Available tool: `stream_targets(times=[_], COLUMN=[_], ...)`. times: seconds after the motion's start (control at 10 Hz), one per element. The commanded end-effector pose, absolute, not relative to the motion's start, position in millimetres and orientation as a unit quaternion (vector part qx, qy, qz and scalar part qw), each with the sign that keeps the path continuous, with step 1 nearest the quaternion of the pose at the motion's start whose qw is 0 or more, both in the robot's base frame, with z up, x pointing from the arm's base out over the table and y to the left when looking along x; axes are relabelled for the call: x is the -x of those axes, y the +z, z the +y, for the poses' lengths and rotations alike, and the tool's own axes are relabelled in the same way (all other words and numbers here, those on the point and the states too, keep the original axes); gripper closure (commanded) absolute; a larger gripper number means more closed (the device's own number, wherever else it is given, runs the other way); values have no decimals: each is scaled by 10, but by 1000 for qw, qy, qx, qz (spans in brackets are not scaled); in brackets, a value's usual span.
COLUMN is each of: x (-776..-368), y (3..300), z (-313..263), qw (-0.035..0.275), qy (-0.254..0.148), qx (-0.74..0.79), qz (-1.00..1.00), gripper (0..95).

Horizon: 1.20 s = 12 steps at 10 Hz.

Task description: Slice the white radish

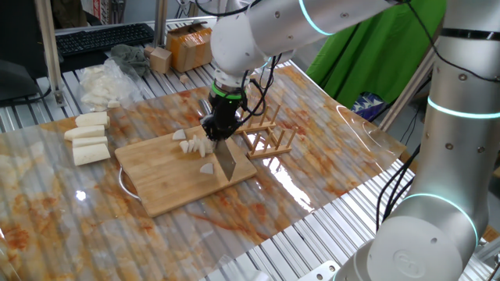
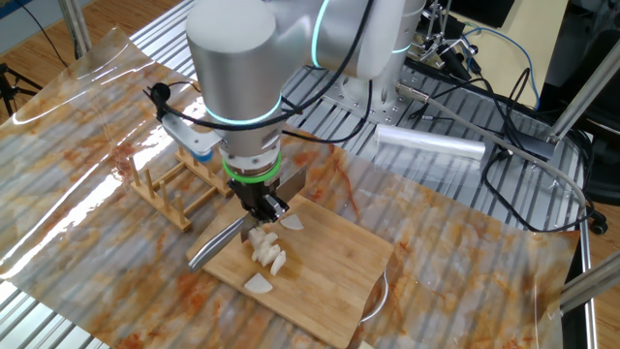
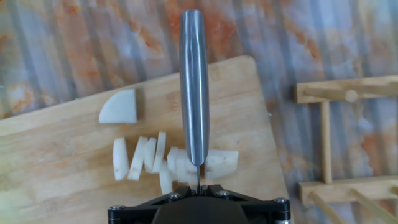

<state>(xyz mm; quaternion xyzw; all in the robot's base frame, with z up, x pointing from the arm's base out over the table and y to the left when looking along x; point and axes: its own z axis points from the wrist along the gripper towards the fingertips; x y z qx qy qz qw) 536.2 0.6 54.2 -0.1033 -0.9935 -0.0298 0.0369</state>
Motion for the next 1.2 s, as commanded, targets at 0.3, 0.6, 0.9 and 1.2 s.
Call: stream_targets(times=[0.3, 0.6, 0.9, 1.2], x=[-5327, -5316, -5321, -5324], y=[718, 762, 747, 733], z=[-25, -65, -148, -165], qw=[43, 44, 43, 42], qy=[-19, -12, -16, -18], qx=[97, 91, 85, 86], qz=[-994, -995, -995, -995], gripper=[950, 950, 950, 950])
